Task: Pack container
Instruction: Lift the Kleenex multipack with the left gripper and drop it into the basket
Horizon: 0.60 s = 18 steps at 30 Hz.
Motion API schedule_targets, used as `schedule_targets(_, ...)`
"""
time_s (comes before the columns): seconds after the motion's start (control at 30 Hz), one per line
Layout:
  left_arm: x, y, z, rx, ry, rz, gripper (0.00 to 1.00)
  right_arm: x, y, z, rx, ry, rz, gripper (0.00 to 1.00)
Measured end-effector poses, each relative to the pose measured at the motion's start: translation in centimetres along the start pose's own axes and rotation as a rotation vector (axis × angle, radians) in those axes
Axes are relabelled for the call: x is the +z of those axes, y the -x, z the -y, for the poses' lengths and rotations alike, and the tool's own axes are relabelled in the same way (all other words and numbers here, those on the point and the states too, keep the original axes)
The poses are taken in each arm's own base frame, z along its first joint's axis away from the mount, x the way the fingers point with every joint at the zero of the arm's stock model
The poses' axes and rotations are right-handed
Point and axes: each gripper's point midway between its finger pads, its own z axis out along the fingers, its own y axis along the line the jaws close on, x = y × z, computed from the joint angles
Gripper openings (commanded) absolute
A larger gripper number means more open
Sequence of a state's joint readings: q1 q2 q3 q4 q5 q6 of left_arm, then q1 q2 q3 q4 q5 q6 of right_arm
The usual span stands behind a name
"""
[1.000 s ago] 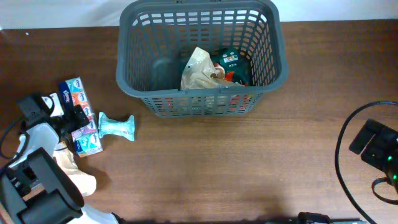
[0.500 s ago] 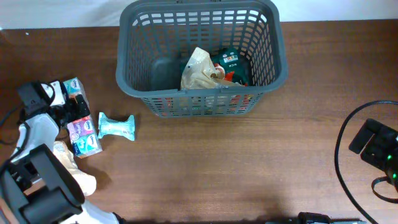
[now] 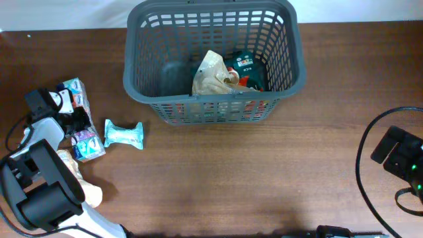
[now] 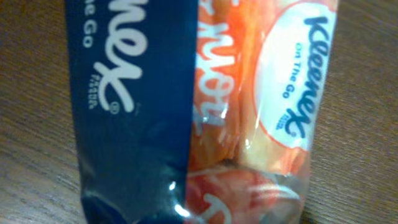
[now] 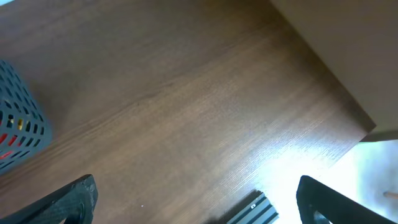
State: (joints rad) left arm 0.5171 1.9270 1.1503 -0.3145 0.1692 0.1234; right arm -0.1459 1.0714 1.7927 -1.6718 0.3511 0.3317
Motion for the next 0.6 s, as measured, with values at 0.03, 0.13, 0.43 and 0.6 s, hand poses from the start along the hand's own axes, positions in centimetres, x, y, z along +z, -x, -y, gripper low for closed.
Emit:
schedule_targets(0.03,0.0,0.0,0.0,0.000,-0.004,0.001,0.02,0.0,0.0,0.0,0.000,0.000,0.000,0.99)
schedule_targets(0.13,-0.5,0.8,1.1,0.000,-0.068,0.015,0.02,0.0,0.0,0.0,0.001,0.000,0.000,0.99)
schedule_targets(0.43,-32.4,26.1,13.9,0.444,-0.399,0.956,0.02,0.4,0.2,-0.4,-0.004,0.005,-0.012,0.99)
schedule_targets(0.6,-42.5,26.0,23.2,0.714,-0.604,1.210,0.01,0.5,0.1,-0.6,-0.004,0.014,-0.016,0.99)
